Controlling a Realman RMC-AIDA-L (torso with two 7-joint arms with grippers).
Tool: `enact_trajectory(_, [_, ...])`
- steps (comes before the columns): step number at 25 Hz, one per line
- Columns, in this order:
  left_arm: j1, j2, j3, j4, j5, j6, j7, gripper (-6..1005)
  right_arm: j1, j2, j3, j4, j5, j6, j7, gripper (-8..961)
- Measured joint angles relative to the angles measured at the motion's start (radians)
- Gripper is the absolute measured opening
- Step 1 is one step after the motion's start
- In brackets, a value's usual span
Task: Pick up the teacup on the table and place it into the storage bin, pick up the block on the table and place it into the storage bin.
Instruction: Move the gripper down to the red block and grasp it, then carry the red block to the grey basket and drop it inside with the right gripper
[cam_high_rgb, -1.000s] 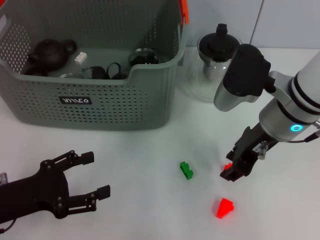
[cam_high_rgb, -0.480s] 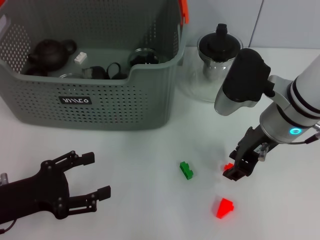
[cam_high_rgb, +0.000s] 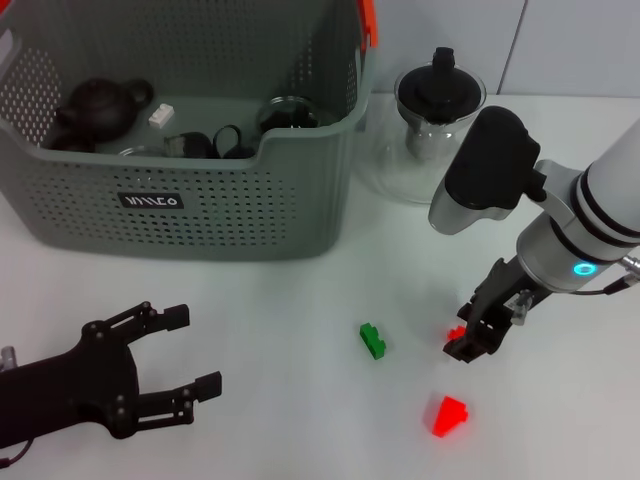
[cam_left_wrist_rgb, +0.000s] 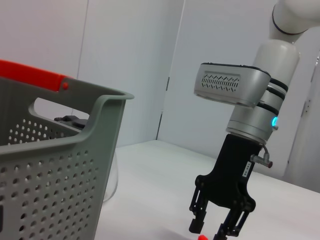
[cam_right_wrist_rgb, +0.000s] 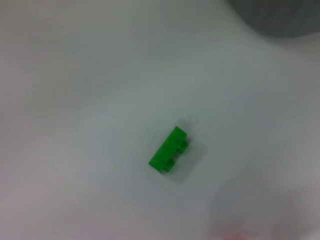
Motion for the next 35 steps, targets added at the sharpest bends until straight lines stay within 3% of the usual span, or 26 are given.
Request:
enact_trajectory(18, [0.000,0.000,-0.003,-0.002,0.000,0.002,-0.001,920,0.012,0.003,0.008,0.041,0.006,0.018,0.010,293])
enact_trajectory(23, [0.000,0.000,-0.004,-0.003,0.000,0.002,-0.002,920,-0.004,-0.002,0.044,-0.003,0.031,-0.011,0.004,212])
enact_trajectory(29, [0.009,0.012,-0.023,0.007,0.053,0.038,-0.009,920,-0.052,-0.006,0.245,-0.138,0.143,-0.181,-0.136,196])
enact_trajectory(35, [0.012,0.020,-0.090,0.014,0.111,0.079,-0.009,920,-0.064,-0.011,0.502,-0.218,0.376,-0.371,-0.304,196])
